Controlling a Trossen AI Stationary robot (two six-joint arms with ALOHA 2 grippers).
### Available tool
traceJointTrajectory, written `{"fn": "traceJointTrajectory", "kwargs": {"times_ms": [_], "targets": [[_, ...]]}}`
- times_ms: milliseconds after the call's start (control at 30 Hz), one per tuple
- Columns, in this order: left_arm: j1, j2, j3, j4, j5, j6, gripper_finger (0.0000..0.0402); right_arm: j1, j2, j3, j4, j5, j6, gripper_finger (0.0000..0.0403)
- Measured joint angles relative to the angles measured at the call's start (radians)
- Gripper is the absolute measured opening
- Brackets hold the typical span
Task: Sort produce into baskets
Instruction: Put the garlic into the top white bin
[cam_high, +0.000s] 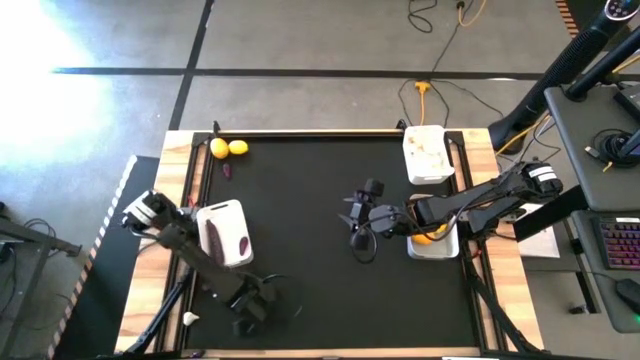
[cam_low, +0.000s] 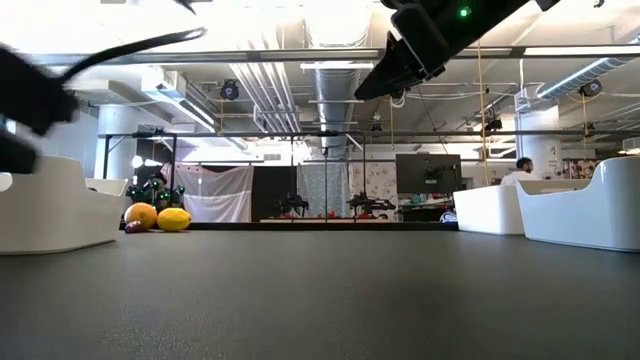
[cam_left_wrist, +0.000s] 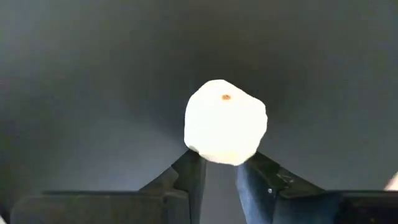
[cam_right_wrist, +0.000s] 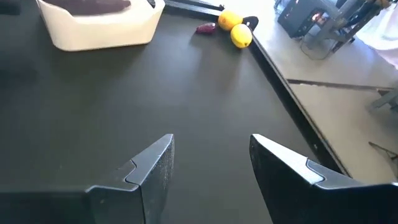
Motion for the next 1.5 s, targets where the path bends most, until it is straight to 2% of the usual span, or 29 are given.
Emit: {"fn": "traceJointTrajectory", "kwargs": {"times_ms": [100,200,500,600,700,800,933,1133,1333,1500], "targets": [[0.046,0.005,0.024,0.016,-0.072,0.090,0.0067,0.000,0.000,0.000,-0.034,-0.005,0.021,0.0203],[0.096,0.009,0.056,0.059,-0.197,0.175,0.0067,0.000,0.000,-0.001,-0.065,-0.065,0.034,0.0203],[0.230,0.008,0.127,0.212,-0.427,0.432,0.0067,0.002,0.034,-0.025,-0.079,-0.329,0.077,0.0203],[0.256,0.004,0.151,0.194,-0.440,0.478,0.0067,0.002,0.077,-0.056,-0.052,-0.409,0.107,0.0203],[0.257,-0.017,0.166,0.119,-0.446,0.497,0.0067,0.004,0.147,-0.082,0.034,-0.486,0.116,0.0203],[0.241,-0.057,0.153,0.050,-0.494,0.487,0.0067,0.011,0.249,-0.082,0.155,-0.545,0.115,0.0203],[0.208,-0.153,0.088,0.035,-0.567,0.424,0.0067,0.025,0.399,-0.030,0.291,-0.581,0.080,0.0203],[0.148,-0.324,-0.102,0.172,-0.685,0.336,0.0068,0.028,0.562,0.134,0.287,-0.566,0.032,0.0203],[0.114,-0.446,-0.353,0.556,-0.789,0.353,0.0068,0.026,0.654,0.294,0.176,-0.566,-0.010,0.0204],[0.109,-0.459,-0.544,0.936,-0.836,0.408,0.0068,0.026,0.719,0.397,0.106,-0.568,-0.008,0.0227]]}}
